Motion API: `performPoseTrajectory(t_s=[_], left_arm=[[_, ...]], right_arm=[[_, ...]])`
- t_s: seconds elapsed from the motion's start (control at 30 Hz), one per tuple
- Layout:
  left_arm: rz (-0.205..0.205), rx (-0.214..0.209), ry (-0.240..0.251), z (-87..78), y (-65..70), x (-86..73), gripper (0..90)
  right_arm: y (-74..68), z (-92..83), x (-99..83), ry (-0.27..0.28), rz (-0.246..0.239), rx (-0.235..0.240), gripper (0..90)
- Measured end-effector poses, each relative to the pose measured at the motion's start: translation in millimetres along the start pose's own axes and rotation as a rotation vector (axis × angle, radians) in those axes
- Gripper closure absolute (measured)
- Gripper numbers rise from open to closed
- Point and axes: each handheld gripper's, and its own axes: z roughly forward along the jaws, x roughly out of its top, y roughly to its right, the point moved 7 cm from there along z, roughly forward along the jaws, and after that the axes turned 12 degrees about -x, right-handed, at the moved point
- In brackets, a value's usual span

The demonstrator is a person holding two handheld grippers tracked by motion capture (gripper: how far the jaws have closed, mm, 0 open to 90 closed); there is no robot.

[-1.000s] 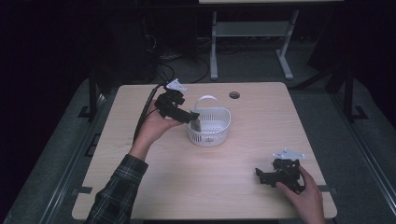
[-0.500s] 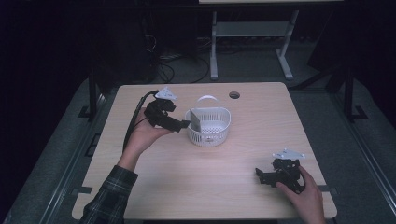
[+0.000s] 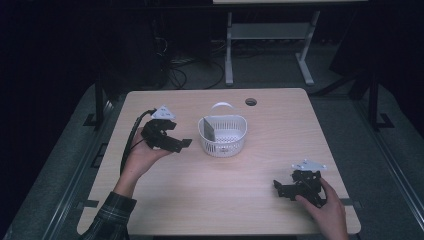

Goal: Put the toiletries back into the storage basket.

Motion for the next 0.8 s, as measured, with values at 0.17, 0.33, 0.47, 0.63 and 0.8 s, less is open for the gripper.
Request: performPoseTrajectory(t_s=[0.17, 0.33, 0.47, 0.63, 0.8], left_arm=[[-0.005, 0.007, 0.002, -3.5, 2.5, -11.9, 14.1], [-0.003, 0.021, 0.004, -7.0, 4.6, -23.6, 14.1], [-0.002, 0.029, 0.007, -9.2, 6.8, -33.4, 14.2], [0.006, 0.031, 0.015, -10.1, 10.1, -47.6, 14.3], [0.019, 0.038, 0.019, -11.7, 12.1, -62.7, 14.3]], right_arm=[[-0.1, -0.1, -0.1, -0.002, 0.001, 0.001, 0.0], [0.1, -0.1, 0.0, 0.001, -0.001, 0.0, 0.0], [-0.1, -0.1, 0.0, 0.0, 0.0, 0.002, 0.0], [0.0, 0.0, 0.0, 0.0, 0.0, 0.0, 0.0], [0.0, 0.0, 0.0, 0.0, 0.0, 0.0, 0.0]])
